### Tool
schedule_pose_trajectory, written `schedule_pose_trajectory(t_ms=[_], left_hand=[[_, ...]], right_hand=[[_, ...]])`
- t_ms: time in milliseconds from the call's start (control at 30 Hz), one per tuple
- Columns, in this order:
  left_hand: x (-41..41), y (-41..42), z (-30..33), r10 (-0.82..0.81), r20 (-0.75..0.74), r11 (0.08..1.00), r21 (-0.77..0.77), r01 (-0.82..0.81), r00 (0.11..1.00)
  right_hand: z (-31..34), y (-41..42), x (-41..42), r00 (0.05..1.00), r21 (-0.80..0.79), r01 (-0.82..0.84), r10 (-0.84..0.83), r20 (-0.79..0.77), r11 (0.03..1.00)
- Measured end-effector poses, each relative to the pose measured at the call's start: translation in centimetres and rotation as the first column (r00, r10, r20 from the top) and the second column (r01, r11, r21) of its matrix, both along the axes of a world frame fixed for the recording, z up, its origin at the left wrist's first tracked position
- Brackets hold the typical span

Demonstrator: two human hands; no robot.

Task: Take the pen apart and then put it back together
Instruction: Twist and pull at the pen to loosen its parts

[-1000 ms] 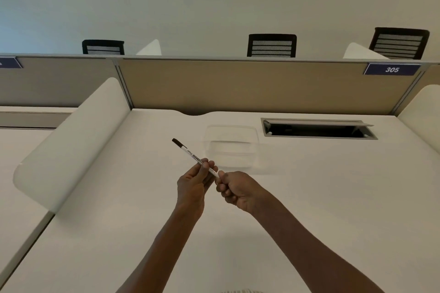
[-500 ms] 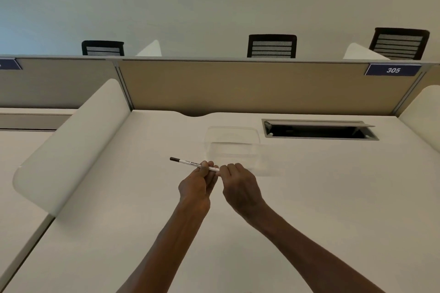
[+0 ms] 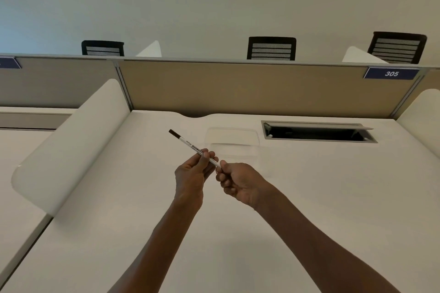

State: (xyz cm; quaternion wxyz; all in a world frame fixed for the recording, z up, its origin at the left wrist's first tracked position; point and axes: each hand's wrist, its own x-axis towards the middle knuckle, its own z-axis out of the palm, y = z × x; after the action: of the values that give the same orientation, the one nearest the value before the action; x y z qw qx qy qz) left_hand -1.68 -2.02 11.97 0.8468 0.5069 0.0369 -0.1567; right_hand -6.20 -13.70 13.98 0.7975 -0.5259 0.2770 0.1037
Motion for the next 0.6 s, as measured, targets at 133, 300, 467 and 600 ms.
schedule_pose_trajectory(t_ms=[133,300,467,600], left_hand=[[-0.4,-0.6,0.4,0.102,-0.078,0.995,0.022,-0.100,0.992],[0.1,-0.8,1.5,0.127,-0.296,0.989,-0.034,-0.144,0.947],[0.4,-0.7,1.7,0.088,-0.417,0.991,-0.056,-0.122,0.905],[0.6,-0.6,1.5,0.090,-0.336,0.991,-0.060,-0.117,0.938]], right_hand=[[-0.9,1.6,0.4,0.989,-0.521,0.122,-0.060,0.135,0.845],[-3.3,1.7,0.4,0.856,-0.893,0.451,0.283,0.432,-0.002],[-4.3,-0.8,0.9,0.761,-0.712,0.568,0.593,0.264,-0.413],[-3.3,0.5,0.6,0.842,-0.898,0.410,0.444,0.306,-0.159]])
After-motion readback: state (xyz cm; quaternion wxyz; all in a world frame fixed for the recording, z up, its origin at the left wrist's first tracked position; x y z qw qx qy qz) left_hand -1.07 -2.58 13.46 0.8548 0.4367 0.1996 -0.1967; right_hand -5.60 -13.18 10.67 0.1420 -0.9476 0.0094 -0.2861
